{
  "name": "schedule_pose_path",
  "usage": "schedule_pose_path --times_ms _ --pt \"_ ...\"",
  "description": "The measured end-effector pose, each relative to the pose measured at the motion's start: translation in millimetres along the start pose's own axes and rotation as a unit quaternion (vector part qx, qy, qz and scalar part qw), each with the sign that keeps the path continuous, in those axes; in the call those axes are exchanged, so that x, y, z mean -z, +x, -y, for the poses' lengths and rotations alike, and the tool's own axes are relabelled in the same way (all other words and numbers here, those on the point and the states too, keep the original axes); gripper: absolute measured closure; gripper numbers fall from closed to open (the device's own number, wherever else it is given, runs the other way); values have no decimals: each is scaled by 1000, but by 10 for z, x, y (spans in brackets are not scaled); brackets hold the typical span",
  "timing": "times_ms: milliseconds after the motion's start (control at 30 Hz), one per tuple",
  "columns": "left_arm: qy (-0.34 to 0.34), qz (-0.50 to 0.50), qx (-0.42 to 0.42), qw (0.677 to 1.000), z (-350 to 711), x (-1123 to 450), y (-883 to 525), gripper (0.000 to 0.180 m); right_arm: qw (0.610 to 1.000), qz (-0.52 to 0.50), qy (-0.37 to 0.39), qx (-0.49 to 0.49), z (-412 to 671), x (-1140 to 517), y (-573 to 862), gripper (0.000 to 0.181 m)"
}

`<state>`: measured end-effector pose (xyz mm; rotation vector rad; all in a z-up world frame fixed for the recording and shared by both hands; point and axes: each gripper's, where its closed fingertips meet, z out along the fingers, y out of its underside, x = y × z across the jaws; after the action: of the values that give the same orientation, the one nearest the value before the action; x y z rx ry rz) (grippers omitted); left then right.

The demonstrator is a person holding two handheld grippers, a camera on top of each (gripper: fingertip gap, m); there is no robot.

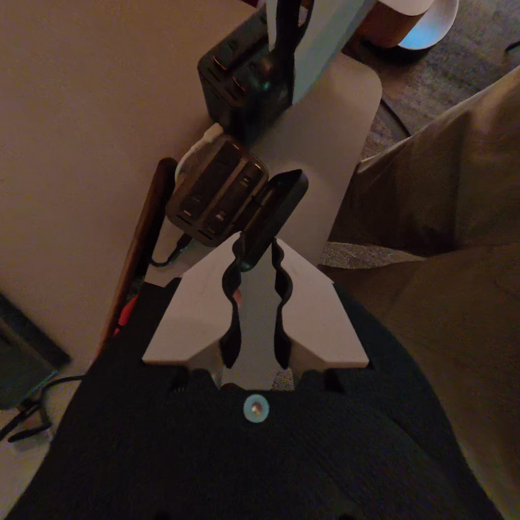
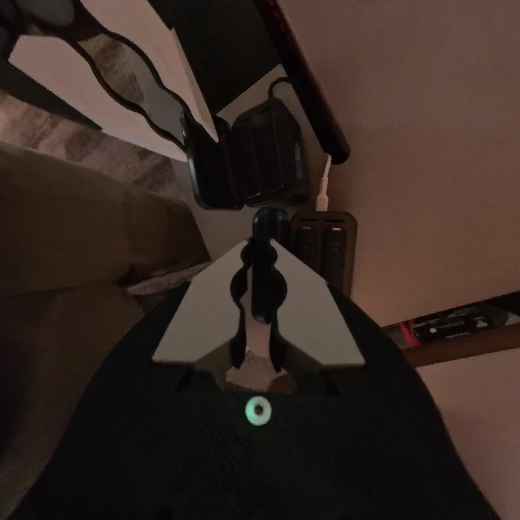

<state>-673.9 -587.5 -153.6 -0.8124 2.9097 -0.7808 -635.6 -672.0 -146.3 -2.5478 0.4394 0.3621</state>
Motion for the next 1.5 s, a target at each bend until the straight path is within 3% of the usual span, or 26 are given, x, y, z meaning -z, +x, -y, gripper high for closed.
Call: schedule_pose_path --times_ms 200,500,700,933,1067,1267,1333,1500 --pt "5 3 53 999 3 -22 83 166 997 9 -50 58 -62 -30 6 174" --pt "31 24 133 990 100 -56 17 161 998 -6 -41 47 -37 -46 -7 173" --pt "61 38 179 981 106 150 -53 126 999 -7 27 -26 154 151 18 148" --pt "150 72 317 934 -67 701 -939 102 987 -37 120 -98 335 542 42 146" --pt "18 295 330 896 -766 733 -2105 98 979 -44 147 -133 348 653 -44 147" --pt "-83 255 332 904 -1019 151 -2496 87 976 -53 147 -154 283 686 -253 148" --pt "-66 224 339 911 -942 81 -2457 103 973 -57 155 -161 294 706 -292 148" --pt "-77 192 318 925 -916 78 -2254 112 962 -58 184 -193 345 732 -277 149"
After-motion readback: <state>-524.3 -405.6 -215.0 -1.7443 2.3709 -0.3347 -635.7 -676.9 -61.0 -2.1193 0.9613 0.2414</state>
